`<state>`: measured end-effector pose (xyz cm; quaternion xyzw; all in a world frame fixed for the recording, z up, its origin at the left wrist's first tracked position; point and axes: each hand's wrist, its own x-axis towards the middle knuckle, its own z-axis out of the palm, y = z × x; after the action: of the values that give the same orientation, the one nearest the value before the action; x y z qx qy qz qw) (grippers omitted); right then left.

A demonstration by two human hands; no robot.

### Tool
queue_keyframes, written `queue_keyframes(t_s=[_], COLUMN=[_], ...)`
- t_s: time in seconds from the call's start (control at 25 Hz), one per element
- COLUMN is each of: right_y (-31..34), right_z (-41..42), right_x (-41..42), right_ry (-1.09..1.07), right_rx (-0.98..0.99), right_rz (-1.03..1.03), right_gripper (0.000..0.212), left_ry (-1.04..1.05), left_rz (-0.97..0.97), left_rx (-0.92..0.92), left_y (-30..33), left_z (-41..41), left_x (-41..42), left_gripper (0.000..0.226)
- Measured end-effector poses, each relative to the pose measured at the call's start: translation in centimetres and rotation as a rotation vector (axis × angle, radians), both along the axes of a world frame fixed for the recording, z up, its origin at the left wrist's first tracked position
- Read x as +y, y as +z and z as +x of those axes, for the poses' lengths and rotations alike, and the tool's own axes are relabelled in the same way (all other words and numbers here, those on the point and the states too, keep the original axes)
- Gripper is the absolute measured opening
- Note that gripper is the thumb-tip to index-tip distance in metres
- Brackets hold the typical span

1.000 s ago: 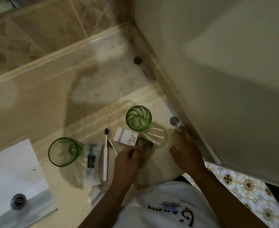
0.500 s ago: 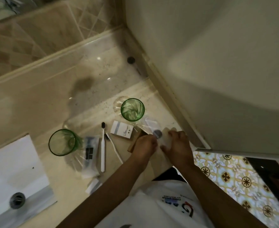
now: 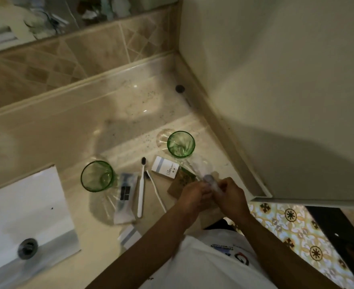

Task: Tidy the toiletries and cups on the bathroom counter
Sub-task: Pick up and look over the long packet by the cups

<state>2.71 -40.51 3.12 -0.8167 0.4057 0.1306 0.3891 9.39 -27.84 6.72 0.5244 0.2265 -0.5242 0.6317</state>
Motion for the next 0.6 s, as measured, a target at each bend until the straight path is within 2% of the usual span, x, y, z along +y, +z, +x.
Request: queue_keyframes(t_s=[0.08, 0.2, 0.32, 0.44, 0.6], right_y=[1.9, 5.0, 7.6, 8.6, 9.0], right_z=[-0.1, -0.2, 0.1, 0.6, 2.1], right_x=[0.2, 0.4, 0.8, 1.6, 2.9], right_ry=[-0.092, -0.063, 0.097, 0.191, 0.177], right_rx=[-0.160, -0.309, -0.306, -0.273, -0.309], right_rz=[0.094, 0.281, 0.380, 0.410, 0.417], right_gripper=[0.029, 0.029, 0.024, 0.005, 0.026], left_ry=[0.028, 0.051, 0.076, 0.218, 0.442], left_rz=[-0.037, -0.018, 0.021, 0.034, 0.059], left_rx=[-0.053, -0.248, -0.432, -0.484, -0.534], left_y=[0.7, 2.0, 3.3, 4.0, 3.8], left_z=[0.2, 1.3, 2.7, 4.4, 6.5], left_x=[0.5, 1.8, 3.2, 4.9, 8.0], left_gripper=[0.016, 0.015, 0.017, 0.015, 0.021])
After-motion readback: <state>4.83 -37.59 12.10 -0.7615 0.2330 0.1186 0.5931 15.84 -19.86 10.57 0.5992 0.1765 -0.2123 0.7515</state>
